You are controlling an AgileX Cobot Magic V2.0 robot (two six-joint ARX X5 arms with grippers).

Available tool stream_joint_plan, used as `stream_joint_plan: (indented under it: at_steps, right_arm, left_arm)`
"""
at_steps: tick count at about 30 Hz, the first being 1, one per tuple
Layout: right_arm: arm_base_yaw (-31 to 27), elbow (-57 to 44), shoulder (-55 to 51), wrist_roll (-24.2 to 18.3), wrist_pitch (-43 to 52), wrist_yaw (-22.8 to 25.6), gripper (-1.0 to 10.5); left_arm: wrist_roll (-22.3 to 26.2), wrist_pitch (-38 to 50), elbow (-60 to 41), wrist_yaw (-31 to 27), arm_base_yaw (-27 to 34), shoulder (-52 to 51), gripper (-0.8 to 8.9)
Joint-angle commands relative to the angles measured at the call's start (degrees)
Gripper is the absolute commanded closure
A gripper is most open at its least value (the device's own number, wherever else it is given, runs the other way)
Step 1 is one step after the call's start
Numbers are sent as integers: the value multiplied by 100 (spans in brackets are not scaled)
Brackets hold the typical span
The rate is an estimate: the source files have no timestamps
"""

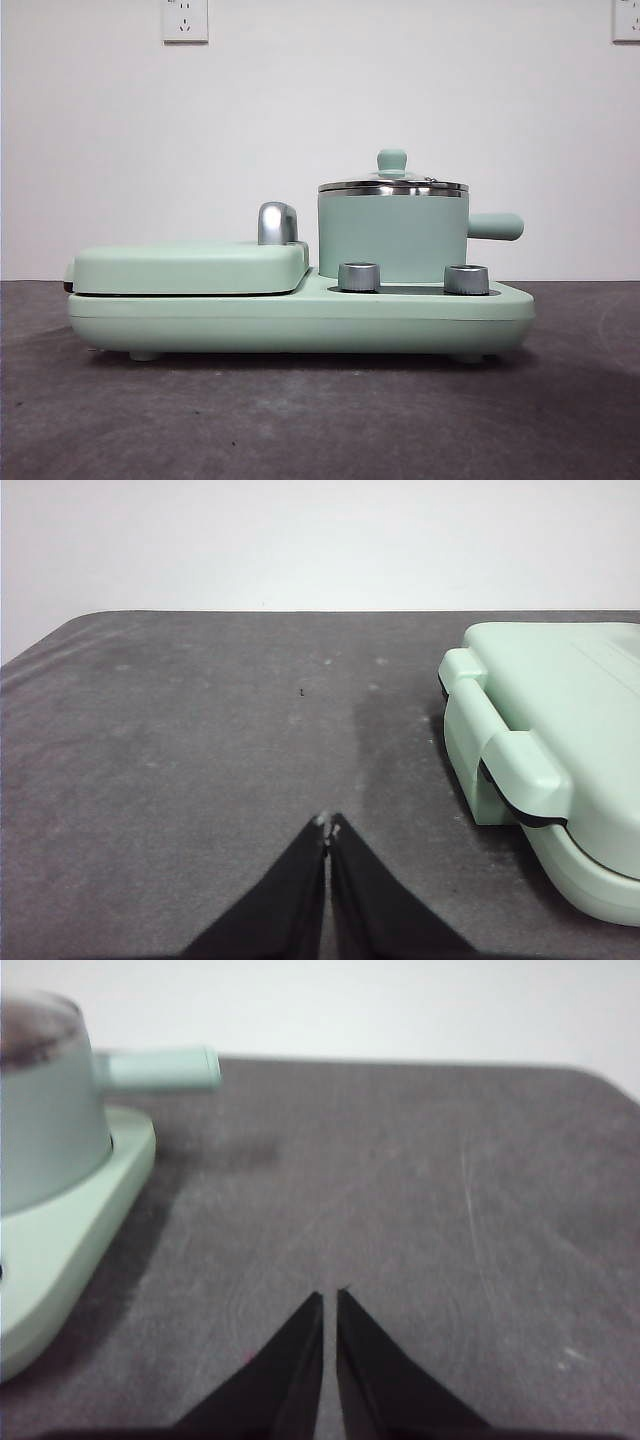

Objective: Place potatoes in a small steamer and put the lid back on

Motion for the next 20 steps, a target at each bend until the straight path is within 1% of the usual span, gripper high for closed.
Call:
stream_joint_plan:
  at_steps: [1, 3, 5, 20]
  right_arm:
    - [-26, -254, -190, 81, 175, -20, 926]
    - [-42, -413, -188, 114, 302, -52, 926]
    - [-46, -407, -188, 111, 197, -57, 926]
    - [-44, -407, -188, 111, 240, -7, 926]
  left_arm:
    - [0, 68, -111, -17, -4, -2, 807]
    - [0, 66, -111, -17, -7, -2, 807]
    - [0, 79, -109, -17, -7, -2, 807]
    - [0, 107, -109, -17, -7, -2, 807]
